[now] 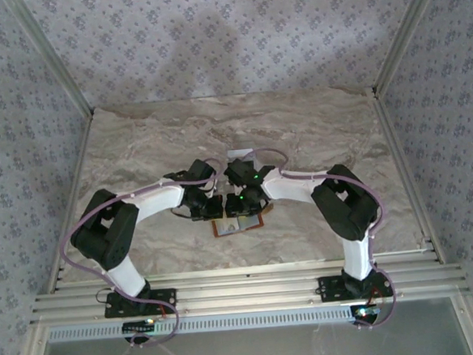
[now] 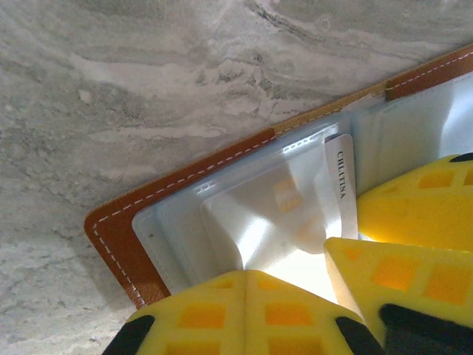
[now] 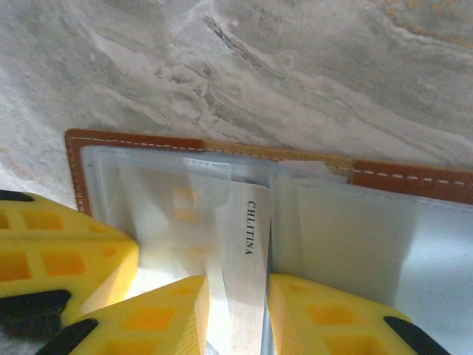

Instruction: Take the credit cards out of the card holder

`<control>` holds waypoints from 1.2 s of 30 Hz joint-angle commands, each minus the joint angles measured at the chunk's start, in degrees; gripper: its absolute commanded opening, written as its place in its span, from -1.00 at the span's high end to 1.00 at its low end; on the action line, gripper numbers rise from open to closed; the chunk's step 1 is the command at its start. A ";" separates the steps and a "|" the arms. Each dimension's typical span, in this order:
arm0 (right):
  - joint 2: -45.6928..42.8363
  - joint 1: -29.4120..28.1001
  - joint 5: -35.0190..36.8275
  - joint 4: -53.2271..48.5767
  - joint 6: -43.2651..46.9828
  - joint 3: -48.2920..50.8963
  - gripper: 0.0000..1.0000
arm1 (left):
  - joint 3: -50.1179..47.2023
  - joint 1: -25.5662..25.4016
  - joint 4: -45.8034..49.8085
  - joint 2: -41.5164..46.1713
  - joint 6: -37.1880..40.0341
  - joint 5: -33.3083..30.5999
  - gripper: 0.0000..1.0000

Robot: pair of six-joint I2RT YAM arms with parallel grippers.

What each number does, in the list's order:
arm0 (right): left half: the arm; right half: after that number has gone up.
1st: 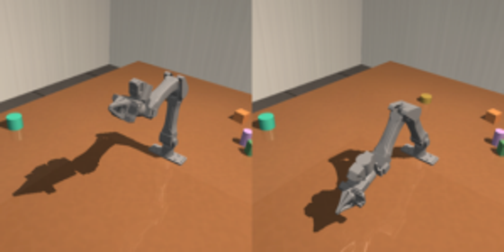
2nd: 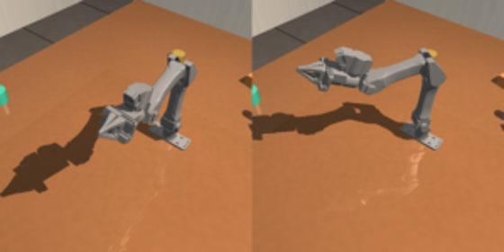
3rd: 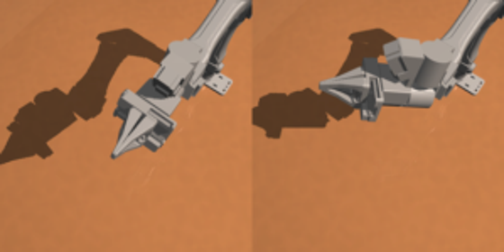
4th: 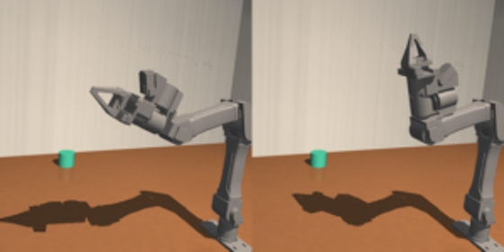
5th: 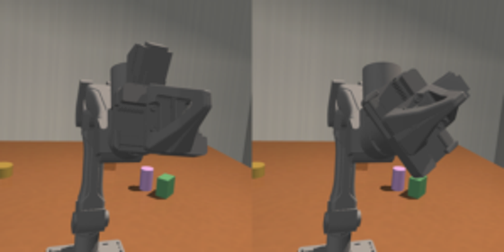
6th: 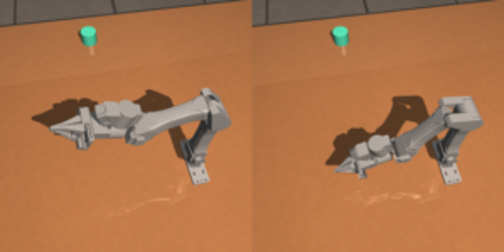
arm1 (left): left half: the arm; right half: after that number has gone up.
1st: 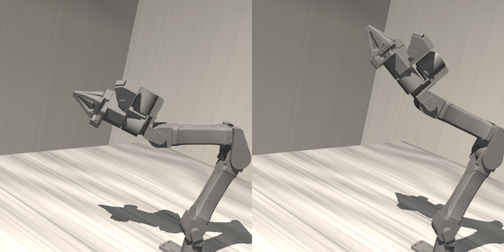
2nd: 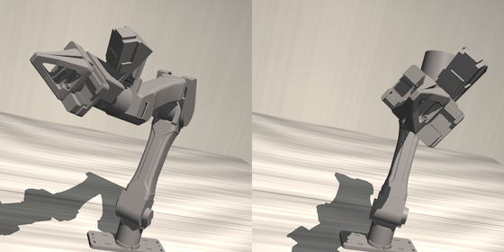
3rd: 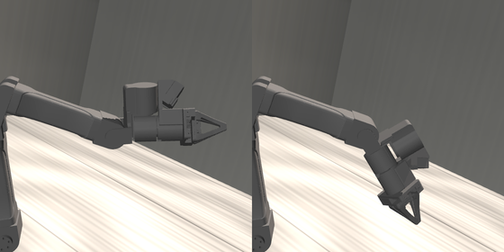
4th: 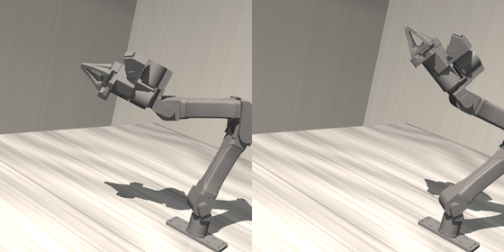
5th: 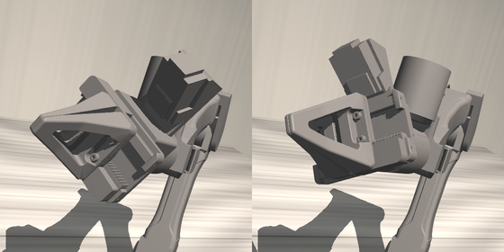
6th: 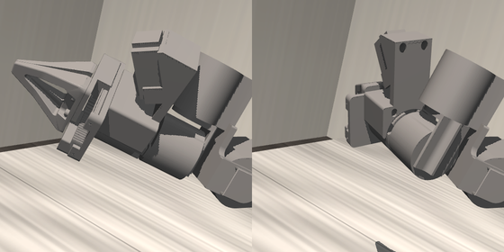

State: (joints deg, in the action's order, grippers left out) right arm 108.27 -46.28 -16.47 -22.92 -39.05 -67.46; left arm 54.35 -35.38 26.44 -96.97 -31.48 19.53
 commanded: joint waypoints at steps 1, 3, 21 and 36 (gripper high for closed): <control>-0.51 1.52 -6.46 6.12 -0.62 4.77 0.39 | -0.69 0.12 4.32 -2.00 1.09 -5.04 0.91; -1.33 2.68 -9.06 9.17 -1.02 6.50 0.40 | -0.82 0.11 4.19 -2.09 1.08 -5.07 0.91; -5.88 8.13 -28.56 34.45 -6.99 16.98 0.58 | -0.53 0.05 4.15 -2.61 0.47 -5.24 0.91; -2.45 7.20 -29.45 39.51 -9.98 17.28 0.63 | -0.84 -0.05 3.71 -2.35 0.02 -4.77 0.91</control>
State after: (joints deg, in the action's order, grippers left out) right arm 104.68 -37.21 -41.63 10.22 -47.46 -49.52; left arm 54.76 -35.24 27.53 -96.95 -31.55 18.35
